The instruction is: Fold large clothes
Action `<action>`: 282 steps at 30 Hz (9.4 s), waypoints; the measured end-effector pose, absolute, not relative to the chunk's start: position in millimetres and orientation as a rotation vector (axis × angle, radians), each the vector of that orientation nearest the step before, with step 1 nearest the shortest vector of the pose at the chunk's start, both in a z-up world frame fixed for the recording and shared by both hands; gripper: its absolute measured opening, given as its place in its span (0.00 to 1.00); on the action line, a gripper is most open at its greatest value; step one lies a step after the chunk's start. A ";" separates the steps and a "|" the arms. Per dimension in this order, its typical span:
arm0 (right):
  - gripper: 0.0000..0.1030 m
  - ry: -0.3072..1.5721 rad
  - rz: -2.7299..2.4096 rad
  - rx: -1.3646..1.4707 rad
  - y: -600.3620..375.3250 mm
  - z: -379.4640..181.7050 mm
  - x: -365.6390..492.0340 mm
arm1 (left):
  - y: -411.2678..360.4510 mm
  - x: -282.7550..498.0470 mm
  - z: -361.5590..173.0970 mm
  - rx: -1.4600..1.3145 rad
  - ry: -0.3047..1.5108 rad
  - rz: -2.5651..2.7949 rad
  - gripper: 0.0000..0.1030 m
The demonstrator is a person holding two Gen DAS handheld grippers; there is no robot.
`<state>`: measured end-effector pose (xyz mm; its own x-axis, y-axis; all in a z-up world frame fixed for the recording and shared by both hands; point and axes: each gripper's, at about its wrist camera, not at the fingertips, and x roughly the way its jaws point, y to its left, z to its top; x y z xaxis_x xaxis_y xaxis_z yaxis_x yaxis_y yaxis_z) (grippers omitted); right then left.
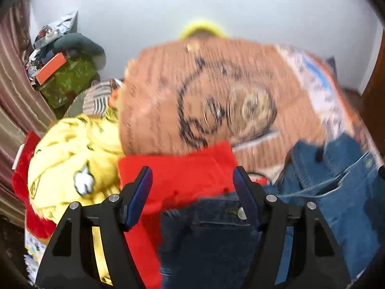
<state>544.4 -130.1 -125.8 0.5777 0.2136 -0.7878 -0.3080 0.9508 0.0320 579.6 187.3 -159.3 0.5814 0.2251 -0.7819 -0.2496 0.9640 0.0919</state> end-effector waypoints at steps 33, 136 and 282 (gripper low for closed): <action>0.08 1.054 0.404 0.015 -178.6 -171.3 571.0 | 189.0 580.0 -262.2 -0.030 1.202 0.039 0.39; 0.86 0.920 0.481 -0.137 -128.4 -159.7 421.3 | 192.0 361.7 -210.2 -0.472 0.895 0.137 0.86; 1.00 1.107 0.391 0.118 -243.8 -172.5 411.8 | 31.4 401.1 -194.2 0.089 0.940 -0.121 0.83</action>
